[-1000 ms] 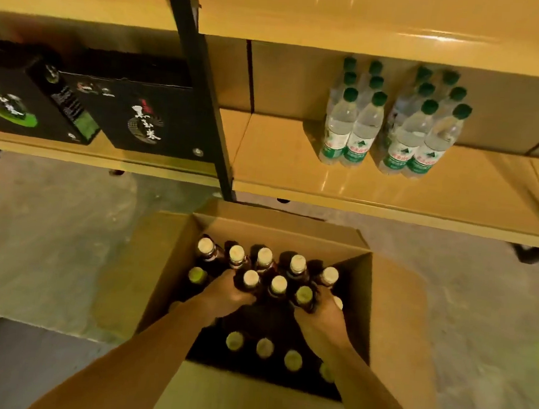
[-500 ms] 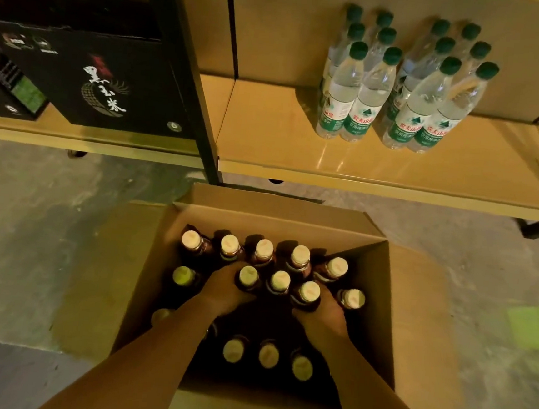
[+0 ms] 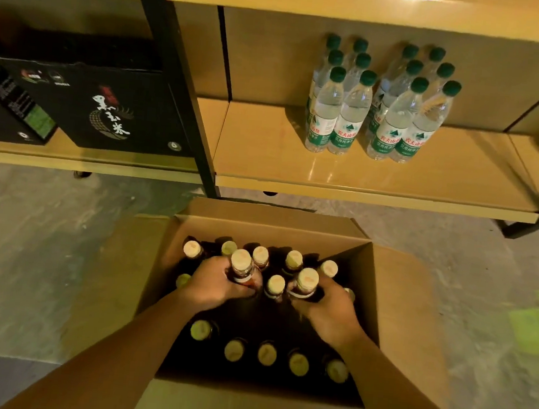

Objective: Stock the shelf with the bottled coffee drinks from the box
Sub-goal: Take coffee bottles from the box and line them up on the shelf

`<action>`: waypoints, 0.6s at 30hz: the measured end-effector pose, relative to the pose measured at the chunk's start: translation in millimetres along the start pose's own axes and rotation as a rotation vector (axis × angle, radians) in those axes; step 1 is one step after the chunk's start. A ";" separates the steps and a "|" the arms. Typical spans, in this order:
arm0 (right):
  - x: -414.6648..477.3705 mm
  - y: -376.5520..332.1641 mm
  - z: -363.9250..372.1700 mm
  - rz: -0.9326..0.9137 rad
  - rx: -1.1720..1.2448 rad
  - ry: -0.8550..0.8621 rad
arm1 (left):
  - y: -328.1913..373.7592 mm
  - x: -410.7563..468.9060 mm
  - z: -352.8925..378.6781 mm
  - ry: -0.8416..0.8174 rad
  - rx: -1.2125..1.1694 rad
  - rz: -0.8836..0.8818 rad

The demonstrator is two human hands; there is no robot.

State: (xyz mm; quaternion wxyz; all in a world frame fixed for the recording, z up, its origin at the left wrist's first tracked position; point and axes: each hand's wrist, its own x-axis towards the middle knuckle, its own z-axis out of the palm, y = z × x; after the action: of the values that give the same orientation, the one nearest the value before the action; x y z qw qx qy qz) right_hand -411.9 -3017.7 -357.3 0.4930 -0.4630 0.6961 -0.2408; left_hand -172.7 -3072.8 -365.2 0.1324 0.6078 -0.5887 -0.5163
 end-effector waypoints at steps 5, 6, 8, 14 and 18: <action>-25.5 -44.2 -45.1 -0.090 0.146 -0.073 | 45.7 -17.3 -22.0 -0.017 -0.117 0.021; -32.6 -53.2 -56.6 -0.105 0.168 -0.083 | 59.9 -22.3 -23.8 -0.009 -0.135 0.028; -46.8 -71.0 -81.8 -0.131 0.214 -0.105 | 89.3 -32.3 -24.7 0.006 -0.172 0.046; -100.6 -108.8 -189.8 -0.298 0.220 -0.063 | 223.8 -66.8 -2.9 0.062 -0.163 0.159; -142.6 -109.4 -277.6 -0.355 0.252 0.000 | 322.7 -97.4 40.4 0.089 -0.156 0.338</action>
State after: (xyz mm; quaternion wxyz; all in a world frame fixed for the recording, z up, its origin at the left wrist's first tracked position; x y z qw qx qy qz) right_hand -607.7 -2975.3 -94.2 0.4969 -0.5130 0.5680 -0.4090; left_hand -369.1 -3059.5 -88.7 0.2898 0.5104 -0.6343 -0.5033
